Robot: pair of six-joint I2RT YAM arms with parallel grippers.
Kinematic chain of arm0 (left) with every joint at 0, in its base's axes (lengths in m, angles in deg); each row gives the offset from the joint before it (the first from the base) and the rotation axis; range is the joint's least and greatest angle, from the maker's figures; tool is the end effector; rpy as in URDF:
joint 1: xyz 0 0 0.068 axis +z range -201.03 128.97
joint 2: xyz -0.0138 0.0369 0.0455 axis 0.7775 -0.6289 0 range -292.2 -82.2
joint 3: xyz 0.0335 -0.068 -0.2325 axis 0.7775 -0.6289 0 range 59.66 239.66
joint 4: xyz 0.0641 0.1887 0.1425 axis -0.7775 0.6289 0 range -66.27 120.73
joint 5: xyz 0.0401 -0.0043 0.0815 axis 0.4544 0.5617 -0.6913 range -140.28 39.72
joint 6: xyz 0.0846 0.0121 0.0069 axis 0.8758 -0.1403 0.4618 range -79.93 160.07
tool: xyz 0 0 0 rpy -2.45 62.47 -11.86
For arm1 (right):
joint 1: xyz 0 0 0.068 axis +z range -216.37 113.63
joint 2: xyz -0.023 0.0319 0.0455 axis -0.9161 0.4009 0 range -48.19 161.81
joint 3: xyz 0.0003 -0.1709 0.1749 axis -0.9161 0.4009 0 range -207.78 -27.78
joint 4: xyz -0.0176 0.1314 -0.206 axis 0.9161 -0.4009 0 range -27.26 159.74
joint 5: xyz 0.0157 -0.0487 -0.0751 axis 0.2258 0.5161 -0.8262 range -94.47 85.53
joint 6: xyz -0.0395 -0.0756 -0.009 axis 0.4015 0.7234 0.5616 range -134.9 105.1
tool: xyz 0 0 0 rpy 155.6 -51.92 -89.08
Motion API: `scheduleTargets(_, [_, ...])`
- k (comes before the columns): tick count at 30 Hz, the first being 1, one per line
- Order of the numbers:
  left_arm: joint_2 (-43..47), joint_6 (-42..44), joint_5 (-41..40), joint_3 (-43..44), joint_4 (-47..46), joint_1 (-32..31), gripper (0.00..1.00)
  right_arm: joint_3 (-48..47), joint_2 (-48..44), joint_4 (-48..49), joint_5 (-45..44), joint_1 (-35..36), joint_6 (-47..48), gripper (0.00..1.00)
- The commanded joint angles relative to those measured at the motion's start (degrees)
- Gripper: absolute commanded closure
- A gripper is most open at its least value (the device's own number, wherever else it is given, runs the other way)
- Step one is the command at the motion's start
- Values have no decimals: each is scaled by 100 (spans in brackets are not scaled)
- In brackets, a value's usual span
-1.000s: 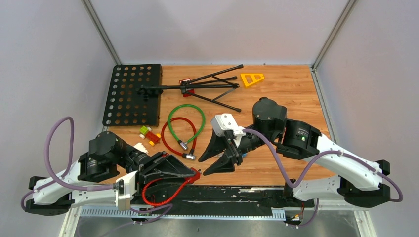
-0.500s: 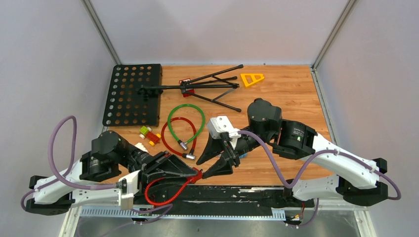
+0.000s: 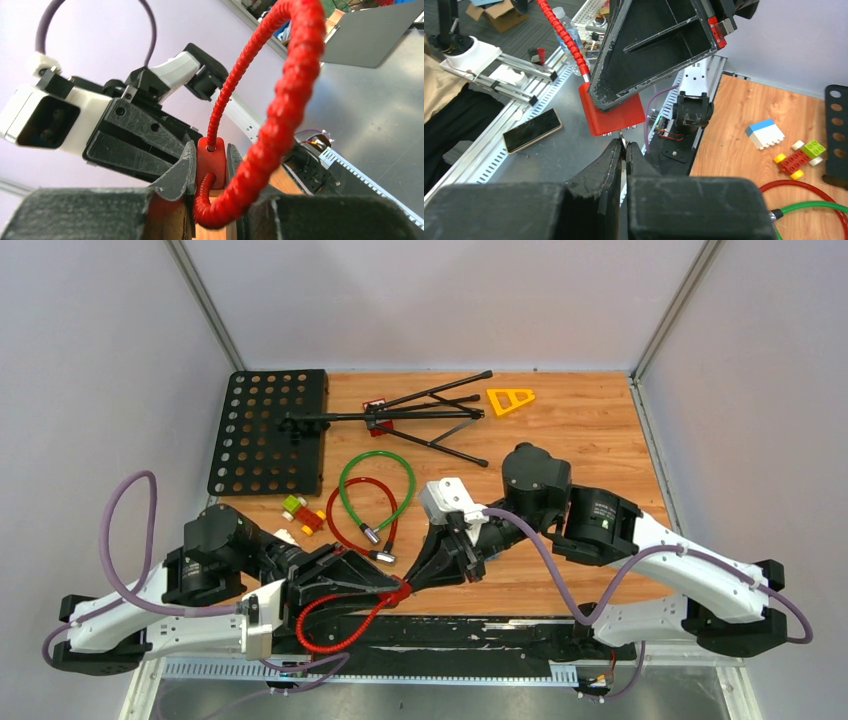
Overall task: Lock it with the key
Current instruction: Lock the lock.
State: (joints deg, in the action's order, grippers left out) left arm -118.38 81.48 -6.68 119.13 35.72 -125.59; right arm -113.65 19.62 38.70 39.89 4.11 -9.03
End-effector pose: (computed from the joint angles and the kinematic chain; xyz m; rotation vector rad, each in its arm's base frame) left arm -0.0124 -0.1507 0.4222 1.4972 0.1578 -0.9896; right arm 0.0350 0.2567 0.4295 -1.6550 1.1104 1.4593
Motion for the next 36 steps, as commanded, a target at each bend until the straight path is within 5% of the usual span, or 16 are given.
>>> scheduleTargets(1, [-85,-662,-763,-60,-698,-14,100,362,-381,978,-1038,19,65,100])
scheduleTargets(6, [119,-2254,-2377,-766,-2444,-14,100,1008,-886,2110,-2187,31,231,100])
scheduleTargets(10, [102,-2922,-3375,-796,-2567,-14,100,984,-1015,2484,-2711,63,459,100])
scheduleTargets(19, [-143,-3681,-4061,-649,-2428,-14,100,833,-961,2677,-4002,586,1444,100])
scheduleTargets(28, [-184,-3850,-3905,-674,-2549,-14,100,792,-928,2600,-4644,941,1863,99])
scheduleTargets(32, [-171,-3751,-2997,-589,-2544,-14,100,472,-943,1939,-4124,938,1544,64])
scheduleTargets(36, [-191,-3712,-2327,-480,-2531,-14,100,32,-898,1401,-3558,931,1236,55])
